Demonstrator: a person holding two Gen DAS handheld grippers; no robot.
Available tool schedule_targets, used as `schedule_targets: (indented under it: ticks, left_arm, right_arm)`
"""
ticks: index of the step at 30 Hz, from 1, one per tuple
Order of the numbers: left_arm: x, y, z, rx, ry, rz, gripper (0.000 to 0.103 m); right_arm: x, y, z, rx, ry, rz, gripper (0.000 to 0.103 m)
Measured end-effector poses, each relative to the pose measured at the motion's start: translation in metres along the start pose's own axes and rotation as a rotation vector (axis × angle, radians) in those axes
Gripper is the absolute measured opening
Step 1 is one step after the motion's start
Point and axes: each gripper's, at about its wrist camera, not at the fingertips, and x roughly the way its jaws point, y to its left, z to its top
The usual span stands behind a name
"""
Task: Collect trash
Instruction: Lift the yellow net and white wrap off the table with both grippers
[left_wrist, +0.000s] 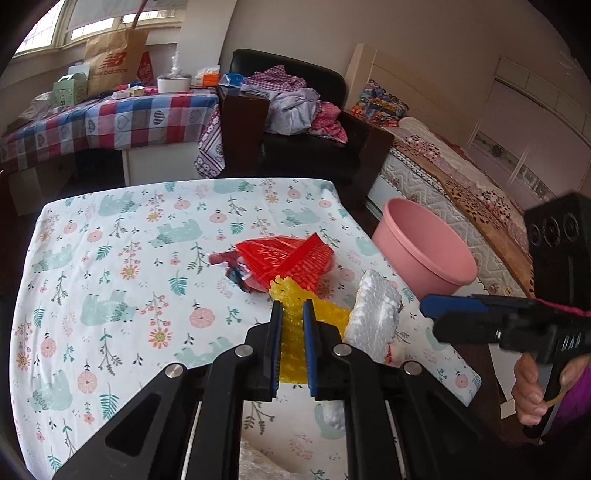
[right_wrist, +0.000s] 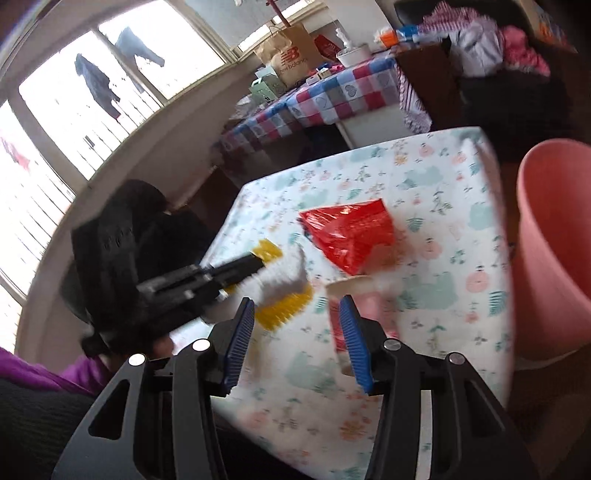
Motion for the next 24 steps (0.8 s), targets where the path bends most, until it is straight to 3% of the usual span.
schedule_targets:
  ticks: [10, 12, 24]
  left_arm:
    - [0.007, -0.016, -0.006, 0.030, 0.017, -0.052, 0.010]
    - [0.011, -0.016, -0.006, 0.034, 0.026, -0.038, 0.010]
    - [0.013, 0.004, -0.004, -0.002, 0.019, 0.033, 0.010]
  right_arm:
    - [0.020, -0.013, 0.009, 0.081, 0.048, 0.048, 0.047]
    - [0.021, -0.013, 0.007, 0.075, 0.046, 0.057, 0.021]
    - [-0.019, -0.031, -0.021, 0.108, -0.012, -0.081, 0.016]
